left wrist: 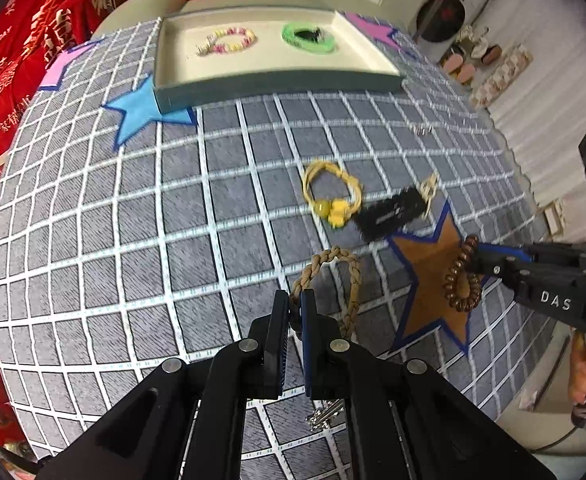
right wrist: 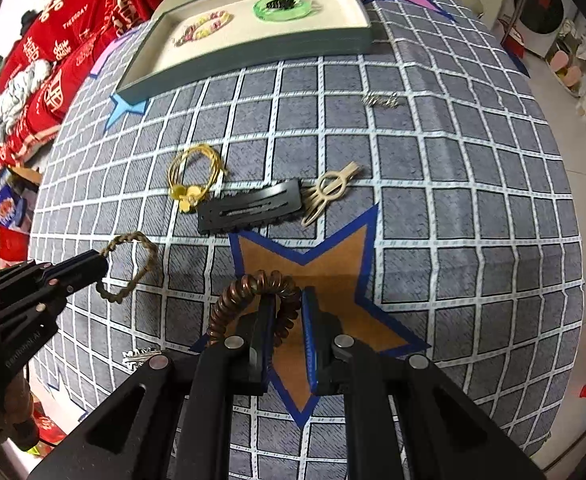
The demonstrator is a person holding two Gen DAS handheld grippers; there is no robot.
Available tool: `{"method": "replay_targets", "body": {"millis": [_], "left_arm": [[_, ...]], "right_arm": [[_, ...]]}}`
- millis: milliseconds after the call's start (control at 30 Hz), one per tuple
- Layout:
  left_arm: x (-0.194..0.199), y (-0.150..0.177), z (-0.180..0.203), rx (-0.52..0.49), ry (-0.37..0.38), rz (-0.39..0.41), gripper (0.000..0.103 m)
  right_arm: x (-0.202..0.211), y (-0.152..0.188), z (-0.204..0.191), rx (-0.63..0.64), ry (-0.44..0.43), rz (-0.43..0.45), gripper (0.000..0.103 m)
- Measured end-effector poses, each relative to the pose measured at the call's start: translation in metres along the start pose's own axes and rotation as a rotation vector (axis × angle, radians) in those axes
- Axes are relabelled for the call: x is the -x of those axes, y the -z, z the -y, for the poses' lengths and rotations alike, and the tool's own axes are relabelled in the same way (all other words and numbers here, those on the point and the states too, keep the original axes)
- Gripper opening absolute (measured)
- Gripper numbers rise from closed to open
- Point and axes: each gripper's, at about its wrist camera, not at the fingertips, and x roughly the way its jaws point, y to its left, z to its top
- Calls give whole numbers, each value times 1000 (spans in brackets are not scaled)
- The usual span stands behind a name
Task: Organize jewelry
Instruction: 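Carry the rope bracelet over the white tray while the right tool carries the coiled hair tie there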
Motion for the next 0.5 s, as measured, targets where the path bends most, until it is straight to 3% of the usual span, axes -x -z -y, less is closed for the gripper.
{"method": "replay_targets", "body": {"millis": [233,333,500], "left_arm": [[13,-38,13,9,-11,63,14],[39,-38,-11,10,-12,99,14],[60,-67,-25,32,-17,162,14]], "right_arm": [[25,-17,8,-20,-24,45,14],[33,-34,10,-21,-29,72,14],[43,-67,14,-18,-35,113,14]]}}
